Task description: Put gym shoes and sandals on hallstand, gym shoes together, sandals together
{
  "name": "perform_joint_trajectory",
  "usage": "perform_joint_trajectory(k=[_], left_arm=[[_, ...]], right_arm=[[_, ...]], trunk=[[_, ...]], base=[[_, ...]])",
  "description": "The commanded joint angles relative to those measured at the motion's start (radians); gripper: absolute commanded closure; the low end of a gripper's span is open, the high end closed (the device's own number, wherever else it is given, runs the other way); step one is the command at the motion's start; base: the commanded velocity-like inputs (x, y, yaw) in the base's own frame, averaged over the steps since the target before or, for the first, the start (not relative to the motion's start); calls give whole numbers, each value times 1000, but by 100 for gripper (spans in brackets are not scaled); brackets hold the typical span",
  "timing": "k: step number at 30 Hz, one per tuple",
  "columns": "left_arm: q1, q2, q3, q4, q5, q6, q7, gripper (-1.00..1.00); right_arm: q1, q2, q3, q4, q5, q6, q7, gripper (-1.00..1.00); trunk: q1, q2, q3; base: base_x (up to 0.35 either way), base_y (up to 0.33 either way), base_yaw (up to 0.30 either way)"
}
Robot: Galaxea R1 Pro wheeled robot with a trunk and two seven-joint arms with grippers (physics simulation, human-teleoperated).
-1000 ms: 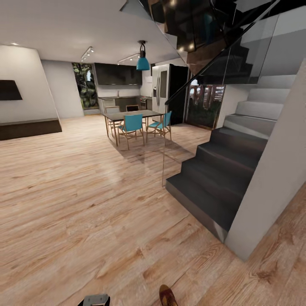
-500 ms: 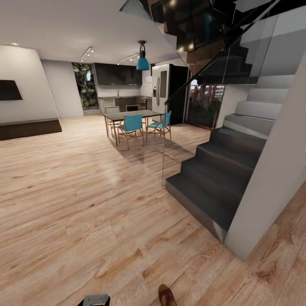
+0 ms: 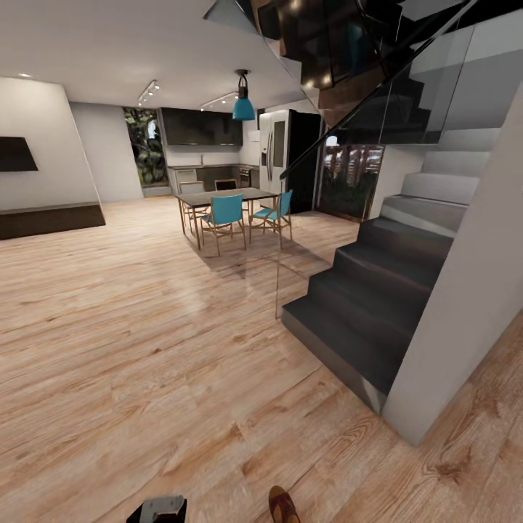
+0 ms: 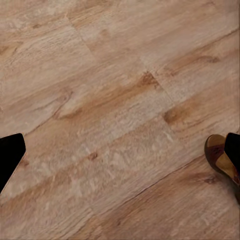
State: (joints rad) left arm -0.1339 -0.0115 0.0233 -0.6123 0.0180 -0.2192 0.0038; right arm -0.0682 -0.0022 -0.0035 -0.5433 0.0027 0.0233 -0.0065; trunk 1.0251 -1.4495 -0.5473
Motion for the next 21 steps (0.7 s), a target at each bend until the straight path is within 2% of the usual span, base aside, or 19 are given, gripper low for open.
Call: perform_joint_trajectory(k=[1,4,5,7,8,11,12,17,21], left_arm=[[-5,0,2,-6,2,-2,1,-100],[-33,0,3,-27,2,-1,2,-100],[-54,1,2,-34,2,1,2,-100],[-78,1,2,-39,2,5,2,-100],[-105,1,3,-42,2,17,2,-100],[-147,2,3,-45,4,61,0,-100],[-176,2,3,-47,5,103,-2,-100],[-249,1,1,-50,6,223,-5,-100],[-257,1,1,-50,8,235,-5,-100]], right_arm=[[-16,0,-1,-19,0,12,-1,-100],[-93,1,0,-70,0,90,-1,-100],[-133,1,0,-84,0,148,-1,-100],[-173,2,0,-93,0,212,-1,-100],[-212,2,0,-99,0,277,-1,-100],[-265,2,0,-103,-1,357,0,-100],[-290,2,0,-105,-2,391,1,-100],[-329,2,6,-110,-3,445,8,-100],[-333,2,11,-109,0,436,8,-100]], trunk=[[0,0,-1],[0,0,-1],[0,0,-1],[0,0,-1],[0,0,-1],[0,0,-1],[0,0,-1],[0,0,-1],[0,0,-1]], base=[[0,-1,0],[0,0,0],[0,0,0],[0,0,0],[0,0,0],[0,0,0],[0,0,0],[0,0,0],[0,0,0]])
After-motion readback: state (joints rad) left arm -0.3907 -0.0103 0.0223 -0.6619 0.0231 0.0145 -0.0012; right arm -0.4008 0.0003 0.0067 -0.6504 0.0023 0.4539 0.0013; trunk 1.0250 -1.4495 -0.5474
